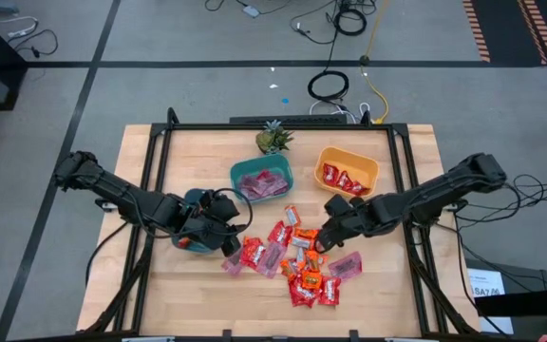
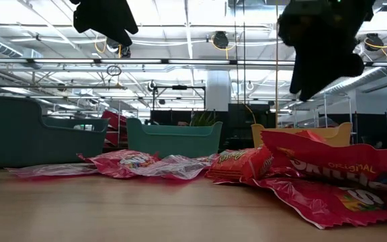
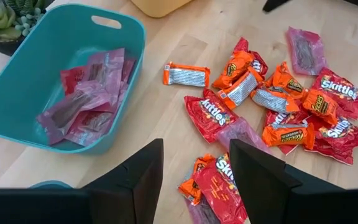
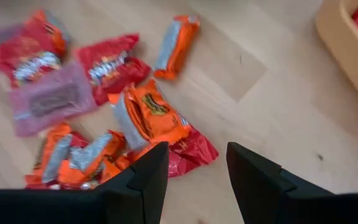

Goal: Sort candy
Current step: Put the red candy into the yellow bin

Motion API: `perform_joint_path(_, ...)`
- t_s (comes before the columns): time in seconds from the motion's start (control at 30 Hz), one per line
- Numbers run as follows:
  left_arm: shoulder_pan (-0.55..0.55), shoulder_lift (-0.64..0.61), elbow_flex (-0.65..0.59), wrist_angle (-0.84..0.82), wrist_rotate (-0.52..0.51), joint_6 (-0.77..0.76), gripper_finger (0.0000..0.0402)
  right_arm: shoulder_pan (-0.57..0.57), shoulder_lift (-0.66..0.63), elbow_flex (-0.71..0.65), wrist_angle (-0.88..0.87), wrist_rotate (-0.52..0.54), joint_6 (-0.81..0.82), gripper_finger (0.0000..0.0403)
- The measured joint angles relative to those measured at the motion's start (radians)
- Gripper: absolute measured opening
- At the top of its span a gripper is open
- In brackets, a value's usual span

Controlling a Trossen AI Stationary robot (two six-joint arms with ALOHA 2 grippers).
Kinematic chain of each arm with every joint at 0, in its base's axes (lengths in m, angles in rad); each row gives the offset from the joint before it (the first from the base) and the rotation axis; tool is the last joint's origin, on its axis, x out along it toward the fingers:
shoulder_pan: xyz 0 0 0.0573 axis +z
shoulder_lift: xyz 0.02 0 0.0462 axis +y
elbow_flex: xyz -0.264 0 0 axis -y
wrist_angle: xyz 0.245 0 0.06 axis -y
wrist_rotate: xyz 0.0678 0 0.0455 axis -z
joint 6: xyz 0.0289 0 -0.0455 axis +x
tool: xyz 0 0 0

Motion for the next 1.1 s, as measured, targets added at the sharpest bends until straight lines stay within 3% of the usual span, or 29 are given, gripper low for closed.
perform_joint_path(0.4,-0.001,0.0,0.0,0.0,0.008,-0.002,0.0193,-0.01,0.132,-0.025,0.013,-0.08,0.101,0.0149)
perform_joint_path(0.83,-0.001,0.0,0.0,0.0,0.008,-0.001,0.0193,-0.011,0.131,-0.211,0.305,-0.075,0.219,0.013)
perform_joint_path(1.1,-0.001,0.0,0.0,-0.001,0.008,-0.001,0.0193,-0.011,0.131,-0.249,0.358,-0.077,0.209,0.013)
